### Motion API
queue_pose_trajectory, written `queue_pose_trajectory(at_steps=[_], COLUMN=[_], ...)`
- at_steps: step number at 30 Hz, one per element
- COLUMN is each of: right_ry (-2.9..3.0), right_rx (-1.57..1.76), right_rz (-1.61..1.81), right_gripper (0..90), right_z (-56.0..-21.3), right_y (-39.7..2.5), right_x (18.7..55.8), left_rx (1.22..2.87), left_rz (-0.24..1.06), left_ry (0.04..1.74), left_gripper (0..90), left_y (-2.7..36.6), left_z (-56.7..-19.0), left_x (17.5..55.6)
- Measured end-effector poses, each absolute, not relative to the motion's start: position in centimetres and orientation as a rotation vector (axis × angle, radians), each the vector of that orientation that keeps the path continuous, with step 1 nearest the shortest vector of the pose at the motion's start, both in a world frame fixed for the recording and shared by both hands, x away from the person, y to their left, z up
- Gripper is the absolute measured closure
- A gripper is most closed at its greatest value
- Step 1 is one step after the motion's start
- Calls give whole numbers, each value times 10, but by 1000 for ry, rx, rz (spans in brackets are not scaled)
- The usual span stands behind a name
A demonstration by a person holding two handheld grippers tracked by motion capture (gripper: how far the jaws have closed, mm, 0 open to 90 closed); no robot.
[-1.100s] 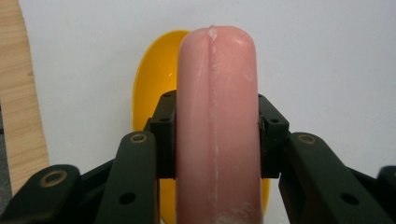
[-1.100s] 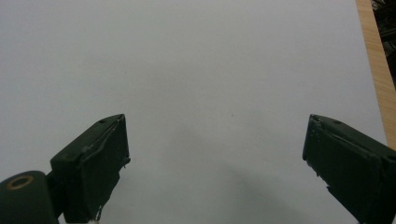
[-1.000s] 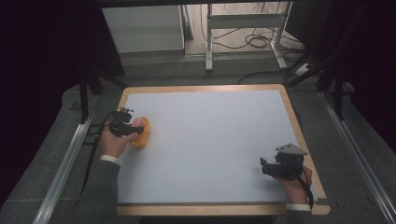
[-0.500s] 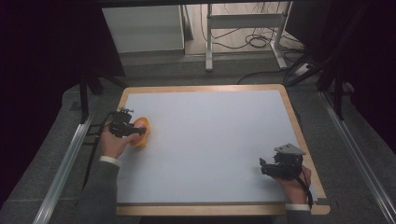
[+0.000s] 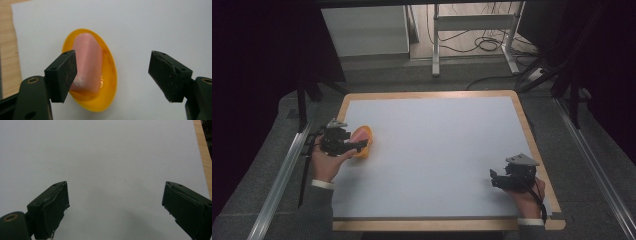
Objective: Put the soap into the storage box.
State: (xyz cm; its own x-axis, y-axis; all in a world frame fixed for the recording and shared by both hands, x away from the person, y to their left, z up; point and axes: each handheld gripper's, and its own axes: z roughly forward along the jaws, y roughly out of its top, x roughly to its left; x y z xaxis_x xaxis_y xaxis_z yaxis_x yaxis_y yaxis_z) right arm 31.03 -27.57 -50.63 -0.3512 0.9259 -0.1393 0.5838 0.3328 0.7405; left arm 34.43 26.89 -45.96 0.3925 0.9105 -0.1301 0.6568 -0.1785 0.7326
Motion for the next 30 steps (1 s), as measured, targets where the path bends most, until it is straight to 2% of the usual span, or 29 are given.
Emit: queue_pose_trajectory(at_steps=[7,11,23,28,30], right_ry=[2047,2049,2058,2056,2052], right_rx=[1319,1317,1291,1290,1288], right_rz=[803,801,800,801,801], right_gripper=[67,67,67,67,67], right_z=[-506,-506,-505,-504,-504], right_y=[-277,-277,-272,-270,-270], right_x=[310,310,310,309,309], left_rx=[1923,1875,1920,1898,1861], left_rz=[343,320,340,328,287], left_ry=[1236,1230,1215,1217,1222], left_gripper=[218,232,200,200,210], left_y=[268,271,269,267,268], left_z=[-473,-478,-497,-499,-499], left_x=[321,307,285,281,281])
